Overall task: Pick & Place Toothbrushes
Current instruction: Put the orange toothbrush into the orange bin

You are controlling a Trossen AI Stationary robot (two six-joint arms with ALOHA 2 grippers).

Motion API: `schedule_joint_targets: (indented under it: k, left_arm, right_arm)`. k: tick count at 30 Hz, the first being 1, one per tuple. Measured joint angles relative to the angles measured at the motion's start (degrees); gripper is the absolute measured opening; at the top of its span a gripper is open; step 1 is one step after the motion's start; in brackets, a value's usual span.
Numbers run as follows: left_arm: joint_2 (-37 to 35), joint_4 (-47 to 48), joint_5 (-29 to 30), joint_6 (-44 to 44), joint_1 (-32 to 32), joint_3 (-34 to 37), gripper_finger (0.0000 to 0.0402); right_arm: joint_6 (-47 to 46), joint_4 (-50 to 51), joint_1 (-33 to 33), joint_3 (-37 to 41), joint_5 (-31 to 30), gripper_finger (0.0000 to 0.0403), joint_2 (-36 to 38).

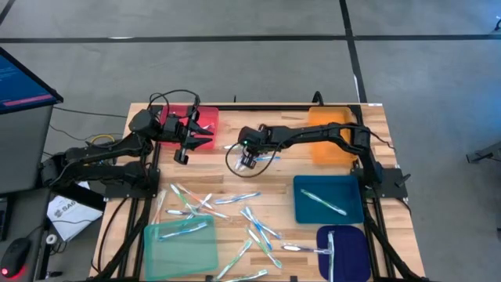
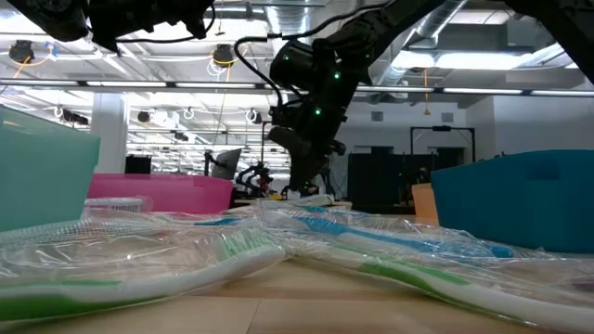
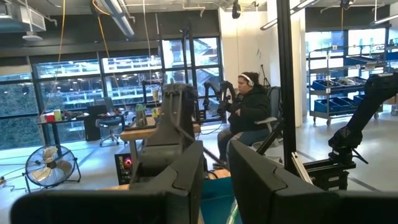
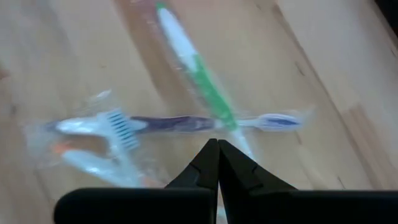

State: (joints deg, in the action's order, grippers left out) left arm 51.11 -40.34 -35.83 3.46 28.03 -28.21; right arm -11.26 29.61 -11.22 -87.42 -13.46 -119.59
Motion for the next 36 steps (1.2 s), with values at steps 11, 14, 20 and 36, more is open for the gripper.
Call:
schedule_joint_targets:
  k: [11, 14, 20, 36]
  left_arm:
    - [0.0, 0.0, 0.0, 0.0, 0.0, 0.0, 0.0072]
    - [0.0, 0.0, 0.0, 0.0, 0.0, 0.0, 0.0072]
    - [0.0, 0.0, 0.0, 0.0, 0.0, 0.0, 0.0072]
    - [0.0, 0.0, 0.0, 0.0, 0.0, 0.0, 0.0072]
  right_arm:
    - [-0.1, 0.5, 0.3, 0.5, 1.9, 0.0001, -0.9]
    - [1.1, 0.3, 1.0, 0.5, 2.0, 0.0001, -0.9]
    - [1.7, -0.1, 1.5, 0.5, 1.8, 0.0001, -0.9]
    - [0.9, -3.3, 1.6, 0.6, 6.1, 0.0001, -4.3]
